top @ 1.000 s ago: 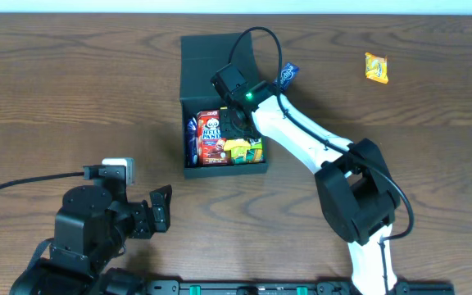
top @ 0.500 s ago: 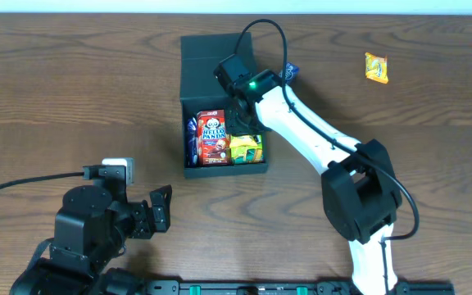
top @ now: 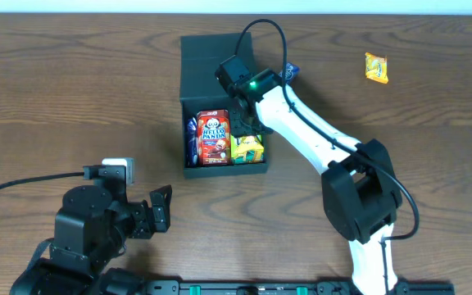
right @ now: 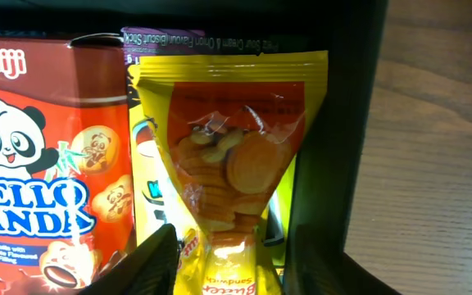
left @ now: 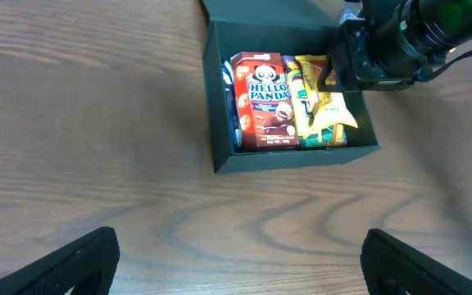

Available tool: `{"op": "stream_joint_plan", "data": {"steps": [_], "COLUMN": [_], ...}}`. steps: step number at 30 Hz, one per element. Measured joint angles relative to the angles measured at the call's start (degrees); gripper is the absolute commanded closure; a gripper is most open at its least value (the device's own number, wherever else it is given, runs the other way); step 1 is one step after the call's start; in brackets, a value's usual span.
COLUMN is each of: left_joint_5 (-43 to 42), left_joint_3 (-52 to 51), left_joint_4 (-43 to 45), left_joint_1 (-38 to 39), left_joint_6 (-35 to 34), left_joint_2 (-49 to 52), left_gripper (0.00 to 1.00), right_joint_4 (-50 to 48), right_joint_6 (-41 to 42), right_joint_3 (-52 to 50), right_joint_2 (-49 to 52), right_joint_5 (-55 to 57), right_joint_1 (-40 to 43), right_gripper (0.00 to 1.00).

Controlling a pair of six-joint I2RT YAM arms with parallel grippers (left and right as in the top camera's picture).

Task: Pack container
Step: 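Release the packet and move the right gripper to the far yellow packet, then grasp the second yellow snack packet with the right gripper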

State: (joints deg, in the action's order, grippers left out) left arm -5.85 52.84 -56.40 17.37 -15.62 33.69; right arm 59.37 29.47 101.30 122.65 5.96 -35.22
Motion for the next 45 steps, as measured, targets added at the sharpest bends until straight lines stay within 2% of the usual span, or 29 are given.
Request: {"op": "stream_joint_plan", "data": {"steps": [7,11,14,18,25,33,37,45], "left_joint_5": [0.0,0.0,0.0,0.0,0.0,0.0,0.0,0.0], "left_joint_3": [0.0,0.0,0.0,0.0,0.0,0.0,0.0,0.0], "left_joint_4": [0.0,0.0,0.0,0.0,0.0,0.0,0.0,0.0], "left_joint_1": [0.0,0.0,0.0,0.0,0.0,0.0,0.0,0.0], "left_joint_6": [0.0,0.0,0.0,0.0,0.0,0.0,0.0,0.0], "left_joint_2": [0.0,0.0,0.0,0.0,0.0,0.0,0.0,0.0], "left_gripper": [0.05,0.05,0.05,0.05,0.05,0.05,0.05,0.05], "right_joint_4": [2.1,4.3,4.5,2.8,0.3,-4.2,-6.8,-10.6], "right_joint_6": [0.1,-0.2,-0.4,-2.0,-3.2,-8.4,-12.2,-14.9], "right_joint_3": [2.4,8.1,12.6,16.2,16.8,16.8,16.8,16.8], "right_joint_2": [0.0,0.0,-0.9,-1.9,-2.5,-2.5,-2.5,0.9], "right_joint_5": [0.0,-0.1,-0.2,-0.3,-0.5,-0.3,0.3,1.5], "right_joint_1": [0.0,0.0,0.1,1.0,10.0,23.0,27.3,34.7], "right_gripper": [0.39,0.33,0.24,0.16,0.05,0.01,0.01,0.01]}}
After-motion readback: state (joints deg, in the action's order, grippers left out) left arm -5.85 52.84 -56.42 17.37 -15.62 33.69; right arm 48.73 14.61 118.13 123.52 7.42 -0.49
